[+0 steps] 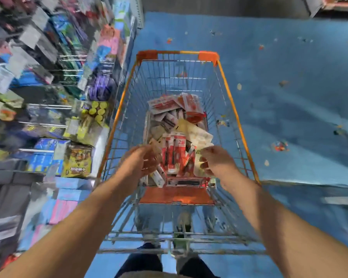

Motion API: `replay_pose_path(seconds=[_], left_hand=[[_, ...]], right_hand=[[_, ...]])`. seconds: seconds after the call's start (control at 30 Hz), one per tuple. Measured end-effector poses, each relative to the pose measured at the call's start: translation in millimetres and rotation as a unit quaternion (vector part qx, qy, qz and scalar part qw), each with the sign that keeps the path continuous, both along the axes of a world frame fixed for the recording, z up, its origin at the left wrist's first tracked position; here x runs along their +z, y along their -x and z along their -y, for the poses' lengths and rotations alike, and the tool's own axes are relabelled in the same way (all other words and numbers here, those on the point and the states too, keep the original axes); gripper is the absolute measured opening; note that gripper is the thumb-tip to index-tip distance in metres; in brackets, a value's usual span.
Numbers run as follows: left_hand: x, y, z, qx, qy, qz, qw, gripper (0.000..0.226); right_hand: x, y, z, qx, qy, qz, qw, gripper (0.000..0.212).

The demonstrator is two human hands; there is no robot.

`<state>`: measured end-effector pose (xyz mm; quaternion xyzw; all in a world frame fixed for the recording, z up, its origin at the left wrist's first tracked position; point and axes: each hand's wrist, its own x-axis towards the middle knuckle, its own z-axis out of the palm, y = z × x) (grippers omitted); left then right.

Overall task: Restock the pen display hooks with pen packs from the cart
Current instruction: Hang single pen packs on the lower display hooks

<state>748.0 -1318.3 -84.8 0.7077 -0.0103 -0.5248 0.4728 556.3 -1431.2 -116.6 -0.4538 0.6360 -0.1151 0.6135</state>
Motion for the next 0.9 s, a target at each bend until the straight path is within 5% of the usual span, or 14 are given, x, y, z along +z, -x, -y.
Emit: replay_pose_path(seconds=[0.33,0.5,0.63,0.9], left_hand=[[-139.0,4.6,57.7,-0.082,-0.117,0.028,0.989,0.016],[-186.3,10.4,74.3,-0.132,-0.172,0.106,0.970,0.013],[-222.9,12.4,81.8,-0.142,-0.146,0.145,0.968,0.013],[-301.8,22.0,98.5,-0.094,-0.161,0.124,0.975,0.102]], right_hand=[[-118.4,-27.9,33.0,0.039,0.055,-0.136,0.988,0.008],[-178.3,-39.5,35.8,0.043,0.109,-0.235,0.965,0.040],[-210.6,-52.0,30.1,0.048,0.050,-0.177,0.982,0.011],[-251.9,-73.7,17.0,-0.001,0.039,-0.153,0.987,0.033]])
